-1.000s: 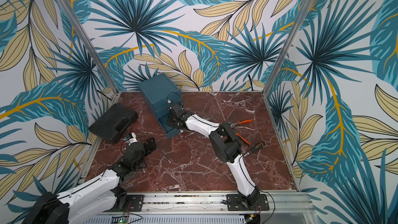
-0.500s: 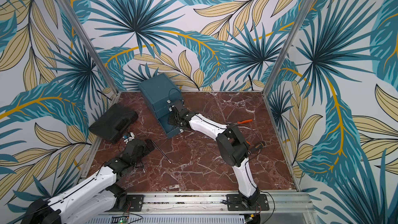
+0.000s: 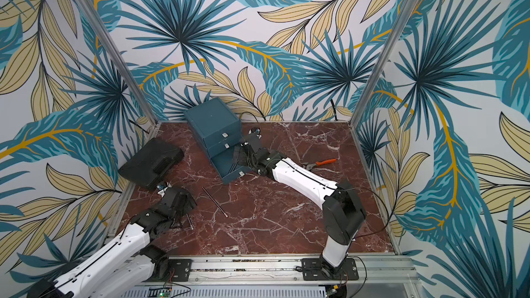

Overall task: Please place the pencils in the drawer according to their color
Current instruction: Pick up the pencil from the center of the board.

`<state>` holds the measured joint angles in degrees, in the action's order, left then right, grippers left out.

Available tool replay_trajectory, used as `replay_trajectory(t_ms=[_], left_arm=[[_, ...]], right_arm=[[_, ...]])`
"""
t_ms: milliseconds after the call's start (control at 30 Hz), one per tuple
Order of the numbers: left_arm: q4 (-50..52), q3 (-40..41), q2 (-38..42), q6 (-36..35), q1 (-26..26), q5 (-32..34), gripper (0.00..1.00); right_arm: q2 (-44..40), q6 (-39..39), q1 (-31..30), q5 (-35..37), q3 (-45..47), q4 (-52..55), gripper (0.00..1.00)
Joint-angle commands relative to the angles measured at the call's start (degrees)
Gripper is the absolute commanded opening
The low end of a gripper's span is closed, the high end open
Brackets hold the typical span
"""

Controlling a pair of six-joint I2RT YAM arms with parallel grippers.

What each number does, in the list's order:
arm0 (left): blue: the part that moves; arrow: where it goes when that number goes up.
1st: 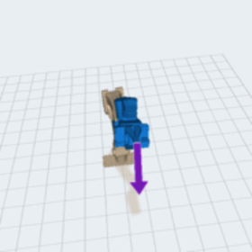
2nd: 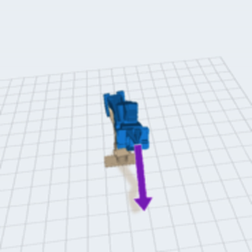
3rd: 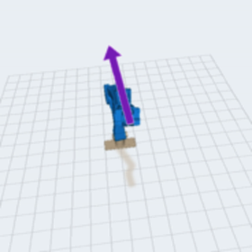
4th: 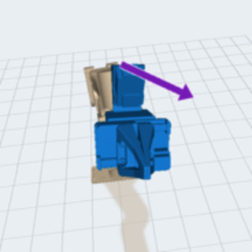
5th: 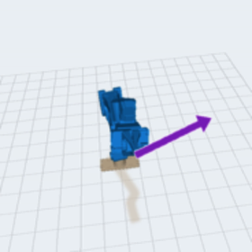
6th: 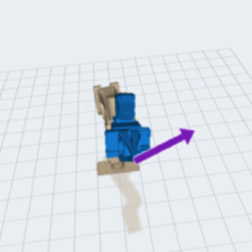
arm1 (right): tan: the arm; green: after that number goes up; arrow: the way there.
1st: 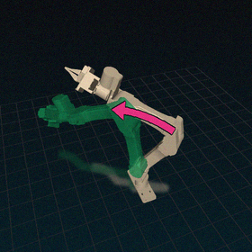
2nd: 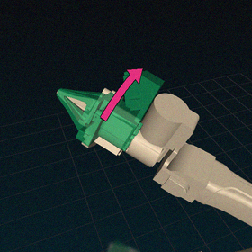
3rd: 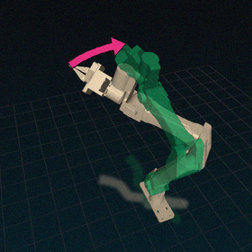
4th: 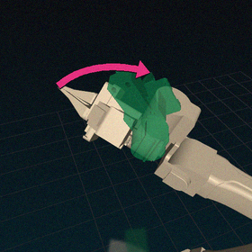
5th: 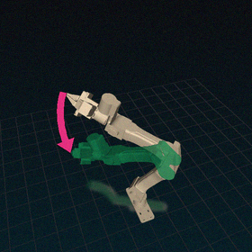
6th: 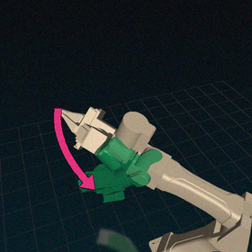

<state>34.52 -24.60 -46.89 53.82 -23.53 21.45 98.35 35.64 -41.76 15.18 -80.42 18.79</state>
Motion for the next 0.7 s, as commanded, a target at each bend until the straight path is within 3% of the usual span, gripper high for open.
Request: replay_trajectory(t_ms=[0,433,667], left_arm=[[6.6,-1.4,0.9,0.1,1.7,-1.5,0.86],[8.9,-1.3,-2.8,-4.8,9.9,-11.4,0.81],[8.1,-2.4,-9.4,-5.4,10.9,-11.8,0.80]], right_arm=[[-2.0,-1.7,0.1,6.7,3.1,3.2,1.00],[-3.5,0.5,0.1,10.3,7.0,4.9,1.00],[-4.1,0.2,0.1,9.5,8.0,4.3,0.99]])
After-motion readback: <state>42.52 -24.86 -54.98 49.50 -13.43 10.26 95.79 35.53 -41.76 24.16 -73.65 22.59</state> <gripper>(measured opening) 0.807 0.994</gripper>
